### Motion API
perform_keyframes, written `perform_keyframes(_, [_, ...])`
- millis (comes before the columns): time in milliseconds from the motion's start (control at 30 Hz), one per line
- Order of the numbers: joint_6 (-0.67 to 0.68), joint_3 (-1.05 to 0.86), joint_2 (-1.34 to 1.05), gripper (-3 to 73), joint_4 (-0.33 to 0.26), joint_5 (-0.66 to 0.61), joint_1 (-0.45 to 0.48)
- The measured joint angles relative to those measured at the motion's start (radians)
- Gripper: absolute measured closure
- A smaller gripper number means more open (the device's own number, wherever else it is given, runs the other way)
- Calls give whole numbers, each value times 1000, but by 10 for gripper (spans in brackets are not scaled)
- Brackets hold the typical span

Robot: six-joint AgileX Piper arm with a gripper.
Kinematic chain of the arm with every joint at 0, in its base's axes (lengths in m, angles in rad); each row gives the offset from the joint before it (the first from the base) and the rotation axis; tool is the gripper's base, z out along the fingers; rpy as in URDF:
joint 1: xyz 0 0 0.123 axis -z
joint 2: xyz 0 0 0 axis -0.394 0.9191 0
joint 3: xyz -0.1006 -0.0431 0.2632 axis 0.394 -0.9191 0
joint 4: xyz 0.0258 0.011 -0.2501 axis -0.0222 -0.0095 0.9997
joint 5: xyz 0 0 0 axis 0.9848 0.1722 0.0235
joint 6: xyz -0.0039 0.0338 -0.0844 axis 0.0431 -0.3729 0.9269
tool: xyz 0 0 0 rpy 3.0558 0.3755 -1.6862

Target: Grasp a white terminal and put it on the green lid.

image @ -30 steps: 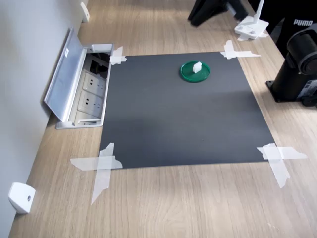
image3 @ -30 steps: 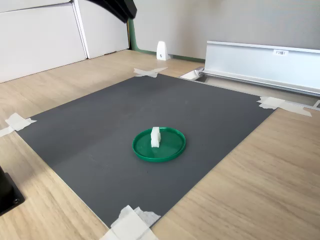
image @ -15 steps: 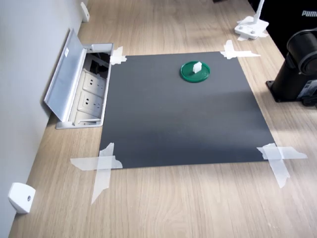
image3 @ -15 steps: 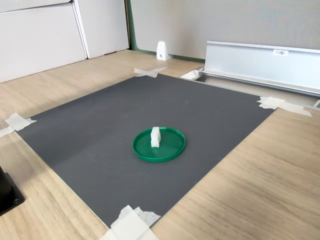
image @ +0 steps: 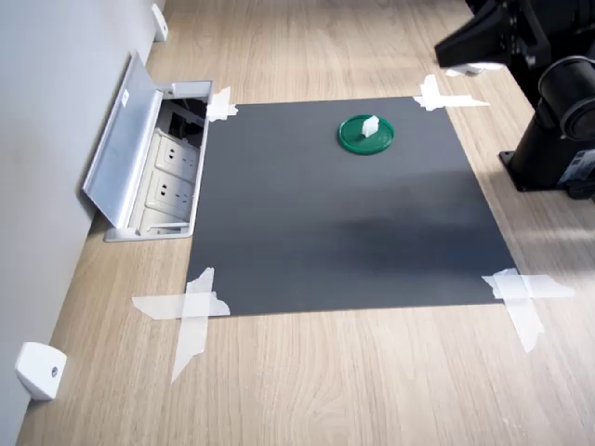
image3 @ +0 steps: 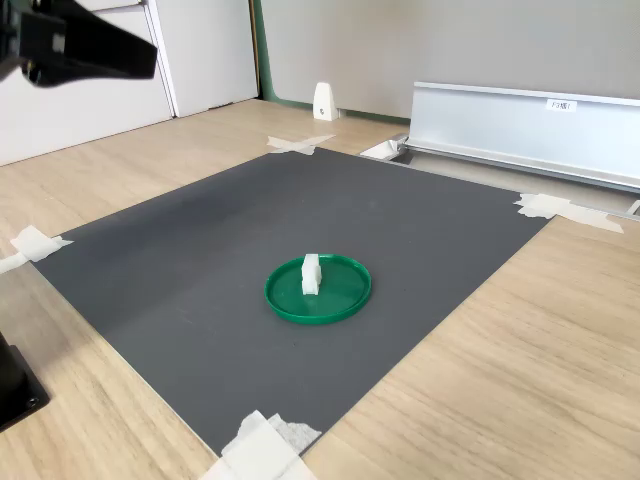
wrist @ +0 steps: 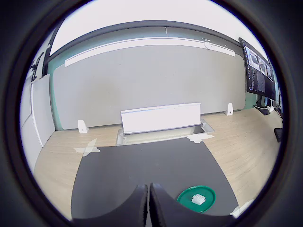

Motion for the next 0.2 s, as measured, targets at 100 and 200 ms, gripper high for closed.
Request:
perform_keyframes(100, [-2, -39, -59, 704, 0, -1, 0])
perform_keyframes(200, [-3, -68, -81, 704, -1, -9, 0])
